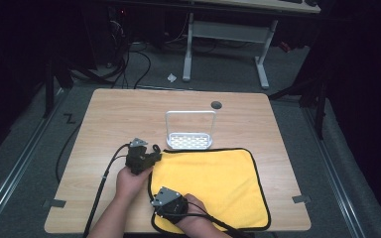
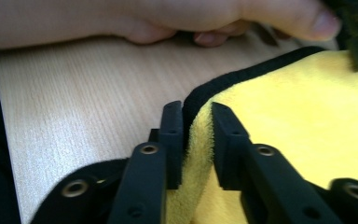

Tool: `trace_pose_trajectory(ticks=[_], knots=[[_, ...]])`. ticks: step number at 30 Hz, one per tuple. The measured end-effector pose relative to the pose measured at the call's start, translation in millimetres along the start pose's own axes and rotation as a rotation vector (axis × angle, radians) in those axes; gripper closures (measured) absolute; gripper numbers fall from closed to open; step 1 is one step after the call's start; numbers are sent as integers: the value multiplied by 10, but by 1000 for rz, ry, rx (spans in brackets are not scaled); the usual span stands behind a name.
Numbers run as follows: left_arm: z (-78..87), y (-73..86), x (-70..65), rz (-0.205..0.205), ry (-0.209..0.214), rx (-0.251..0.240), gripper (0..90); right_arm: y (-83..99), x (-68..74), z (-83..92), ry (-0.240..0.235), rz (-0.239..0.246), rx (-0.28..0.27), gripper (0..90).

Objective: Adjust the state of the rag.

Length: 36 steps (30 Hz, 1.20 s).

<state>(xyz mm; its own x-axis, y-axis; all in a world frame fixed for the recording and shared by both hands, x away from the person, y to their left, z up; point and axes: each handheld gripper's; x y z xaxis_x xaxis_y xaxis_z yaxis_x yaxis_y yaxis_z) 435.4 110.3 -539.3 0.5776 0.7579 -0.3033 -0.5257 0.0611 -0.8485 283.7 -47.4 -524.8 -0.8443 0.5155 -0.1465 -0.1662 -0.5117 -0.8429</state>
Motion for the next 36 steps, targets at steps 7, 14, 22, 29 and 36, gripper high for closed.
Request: trace_pose_trajectory(ticks=[7, 14, 22, 29, 36], knots=[[9, 2, 6, 6, -3, -5, 803, -47, -63, 121, 21, 3, -46, 826], [62, 1, 24, 33, 6, -33, 810, -118, -92, 183, 19, -5, -89, 825], [236, -18, 121, 115, -9, -113, 824, -299, -47, 177, 3, 10, -129, 824], [542, -70, 300, 167, 5, -175, 823, -521, 95, 60, -20, 38, -171, 824], [1036, -63, 540, 196, -50, -240, 827, -782, 336, -179, -79, 96, -207, 823]])
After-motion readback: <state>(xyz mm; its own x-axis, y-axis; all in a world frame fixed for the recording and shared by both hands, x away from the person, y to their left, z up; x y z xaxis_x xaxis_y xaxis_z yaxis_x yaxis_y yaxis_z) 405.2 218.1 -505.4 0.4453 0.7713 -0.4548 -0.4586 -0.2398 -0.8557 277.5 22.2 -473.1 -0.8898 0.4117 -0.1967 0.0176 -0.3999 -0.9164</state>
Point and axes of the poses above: each handheld gripper's, and its own axes: z roughly backward along the jaws, y roughly out of its underside, x roughly to its left, and after that the axes turned 12 degrees about -x, right-handed
